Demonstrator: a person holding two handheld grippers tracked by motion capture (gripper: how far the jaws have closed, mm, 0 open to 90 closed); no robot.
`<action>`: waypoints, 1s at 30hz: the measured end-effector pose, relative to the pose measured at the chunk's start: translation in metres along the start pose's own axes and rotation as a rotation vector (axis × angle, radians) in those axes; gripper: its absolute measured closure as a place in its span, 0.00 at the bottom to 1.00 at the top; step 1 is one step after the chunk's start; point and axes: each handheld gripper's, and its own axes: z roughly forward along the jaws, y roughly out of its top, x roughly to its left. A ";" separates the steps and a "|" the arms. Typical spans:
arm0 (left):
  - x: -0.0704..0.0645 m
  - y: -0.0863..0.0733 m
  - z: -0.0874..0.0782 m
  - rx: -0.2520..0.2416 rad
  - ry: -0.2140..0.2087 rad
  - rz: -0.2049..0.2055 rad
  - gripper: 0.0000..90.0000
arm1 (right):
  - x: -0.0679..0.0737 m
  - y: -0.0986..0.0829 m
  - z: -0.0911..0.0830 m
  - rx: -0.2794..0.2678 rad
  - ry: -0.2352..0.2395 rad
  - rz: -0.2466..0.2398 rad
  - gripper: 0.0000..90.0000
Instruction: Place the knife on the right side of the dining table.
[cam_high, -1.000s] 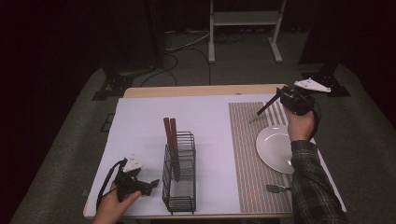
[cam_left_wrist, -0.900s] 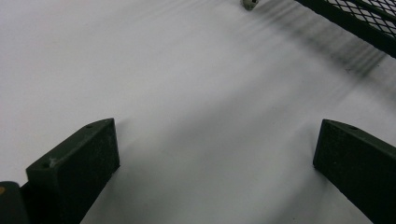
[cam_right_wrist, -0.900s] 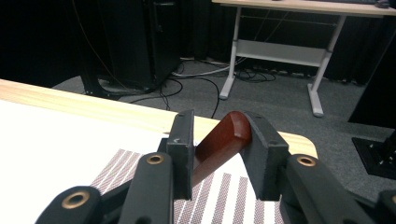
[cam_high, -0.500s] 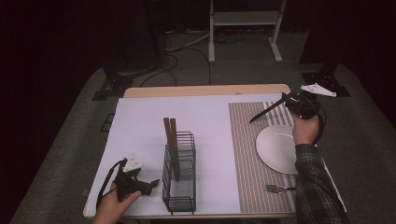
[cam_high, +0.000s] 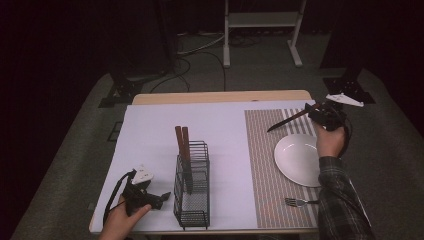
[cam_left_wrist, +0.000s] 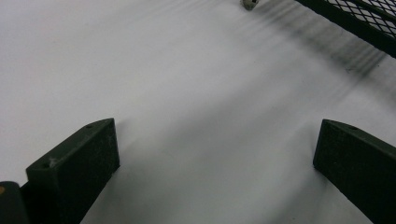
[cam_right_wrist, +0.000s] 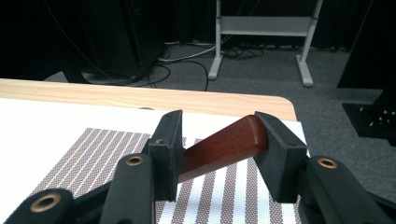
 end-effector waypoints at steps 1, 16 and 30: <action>0.000 0.000 0.000 0.000 0.000 0.000 0.00 | -0.002 -0.001 0.001 0.002 0.001 0.010 0.59; 0.000 0.000 0.000 0.000 0.000 0.000 0.00 | -0.016 -0.017 0.010 0.072 -0.019 0.052 0.46; 0.000 0.000 0.000 0.000 0.001 0.001 0.00 | -0.026 -0.028 0.017 0.135 -0.018 0.107 0.38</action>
